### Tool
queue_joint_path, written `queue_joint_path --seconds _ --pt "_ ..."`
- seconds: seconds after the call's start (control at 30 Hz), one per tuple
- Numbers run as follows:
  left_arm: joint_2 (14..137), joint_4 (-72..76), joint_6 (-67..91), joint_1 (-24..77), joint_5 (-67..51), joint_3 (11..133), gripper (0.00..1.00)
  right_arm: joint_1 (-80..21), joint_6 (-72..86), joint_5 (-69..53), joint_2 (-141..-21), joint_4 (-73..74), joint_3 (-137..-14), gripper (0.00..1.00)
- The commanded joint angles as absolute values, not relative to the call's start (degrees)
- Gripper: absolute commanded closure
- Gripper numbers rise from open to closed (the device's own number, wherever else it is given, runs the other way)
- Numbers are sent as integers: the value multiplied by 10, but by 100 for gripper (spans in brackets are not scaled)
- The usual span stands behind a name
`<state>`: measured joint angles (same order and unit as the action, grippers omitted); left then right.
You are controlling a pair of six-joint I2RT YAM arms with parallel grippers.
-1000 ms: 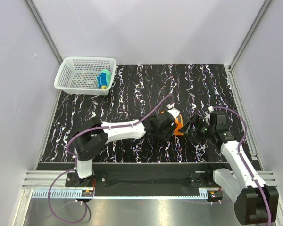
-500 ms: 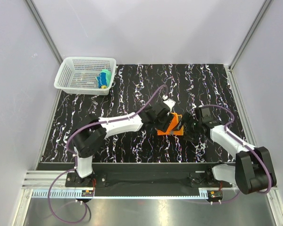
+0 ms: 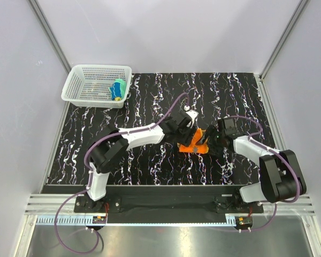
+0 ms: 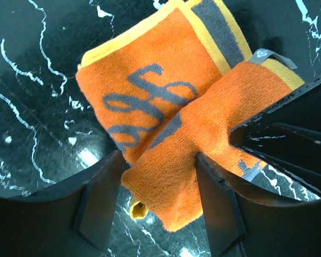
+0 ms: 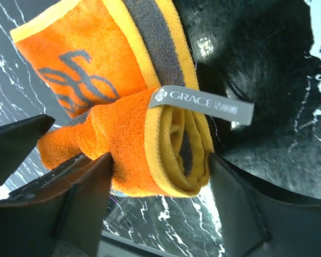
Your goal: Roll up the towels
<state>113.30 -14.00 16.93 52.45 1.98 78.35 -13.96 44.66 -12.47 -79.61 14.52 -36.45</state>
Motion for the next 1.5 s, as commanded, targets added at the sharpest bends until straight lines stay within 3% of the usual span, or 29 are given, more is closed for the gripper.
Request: queue_joint_path --seconds 0.0,0.1,0.17,0.2,0.3,0.37,0.53,0.83,1.17,1.47 --pt "1153 -118 163 512 -17 817 38 -149 452 -109 -812 107 -380 26" --pt "1173 -123 162 503 -32 831 38 -150 445 -106 -824 105 -385 37" --pt "1182 -130 164 495 -46 841 38 -149 436 -107 -832 107 -394 47" --pt "1182 -132 164 493 -47 843 38 -149 433 -112 -835 109 -397 57" --pt "1162 -135 165 492 -47 836 39 -149 421 -120 -835 130 -412 70" --pt "1136 -134 165 492 -36 819 38 -149 412 -126 -825 156 -423 74" --pt "1067 -142 180 491 -1 776 38 -149 417 -170 -821 202 -432 79" --pt "914 -177 299 488 102 679 38 -149 486 -264 -840 189 -391 80" --pt "777 -62 562 497 16 452 37 -150 634 -396 -842 124 -359 81" --pt "755 -2 628 508 24 412 36 -166 658 -402 -865 143 -349 81"
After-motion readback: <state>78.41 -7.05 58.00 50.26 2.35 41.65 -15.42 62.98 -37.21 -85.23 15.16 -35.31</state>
